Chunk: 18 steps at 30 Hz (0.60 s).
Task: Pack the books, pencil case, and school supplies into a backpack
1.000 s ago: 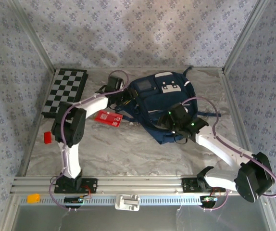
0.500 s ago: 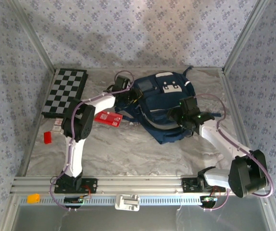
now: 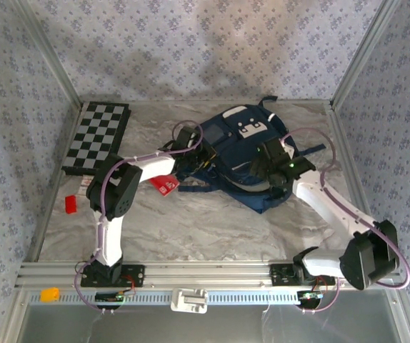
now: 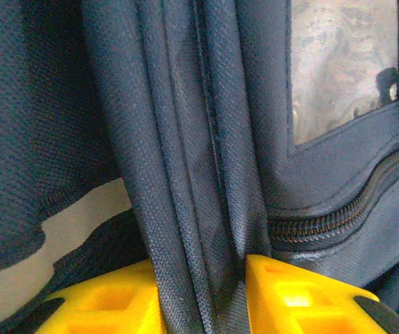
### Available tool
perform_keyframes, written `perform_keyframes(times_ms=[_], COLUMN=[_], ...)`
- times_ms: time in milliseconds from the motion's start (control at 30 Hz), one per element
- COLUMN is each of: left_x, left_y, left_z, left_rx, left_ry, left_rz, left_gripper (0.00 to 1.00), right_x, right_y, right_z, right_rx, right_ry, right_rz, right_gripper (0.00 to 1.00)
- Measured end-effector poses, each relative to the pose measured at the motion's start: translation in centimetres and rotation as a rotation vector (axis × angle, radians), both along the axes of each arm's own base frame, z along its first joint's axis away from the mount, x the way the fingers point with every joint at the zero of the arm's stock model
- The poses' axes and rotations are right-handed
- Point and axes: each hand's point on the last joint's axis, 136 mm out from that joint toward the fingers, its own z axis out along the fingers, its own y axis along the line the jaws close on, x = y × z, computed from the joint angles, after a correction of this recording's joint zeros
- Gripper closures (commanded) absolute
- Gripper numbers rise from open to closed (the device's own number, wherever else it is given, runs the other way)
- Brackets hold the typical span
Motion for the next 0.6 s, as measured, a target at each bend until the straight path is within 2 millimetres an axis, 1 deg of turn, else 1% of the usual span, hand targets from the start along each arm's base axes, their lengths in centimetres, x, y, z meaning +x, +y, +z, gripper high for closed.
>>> perform_keyframes(times_ms=[167,233,333,433,467,500,600], left_x=[0.1,0.1,0.1,0.1,0.0,-0.1,-0.8], left_y=[-0.3,-0.4,-0.6,-0.9,-1.0,-1.2,-2.1], left_z=[0.3,0.4,0.5,0.7,0.7,0.8,1.1], left_rx=[-0.027,-0.036,-0.051,-0.068,-0.069,-0.071,-0.077], left_ry=[0.009,0.013,0.022,0.028,0.030,0.033,0.035], left_rz=[0.021,0.028,0.044,0.060,0.065,0.071,0.065], left_gripper=[0.77,0.81,0.91,0.97,0.99,1.00,1.00], right_x=[-2.7,-3.3,-3.8,-4.4,-4.5,-4.6,-4.3], right_y=[0.7,1.1,2.0,3.4,4.2,5.1,7.7], right_z=[0.1,0.0,0.1,-0.2,-0.4,-0.6,-2.0], right_rx=[0.012,0.018,0.031,0.050,0.062,0.077,0.108], right_ry=[0.008,0.010,0.014,0.030,0.038,0.045,0.085], right_rz=[0.036,0.046,0.073,0.115,0.136,0.158,0.210], right_gripper=[0.00,0.00,0.00,0.00,0.02,0.05,0.07])
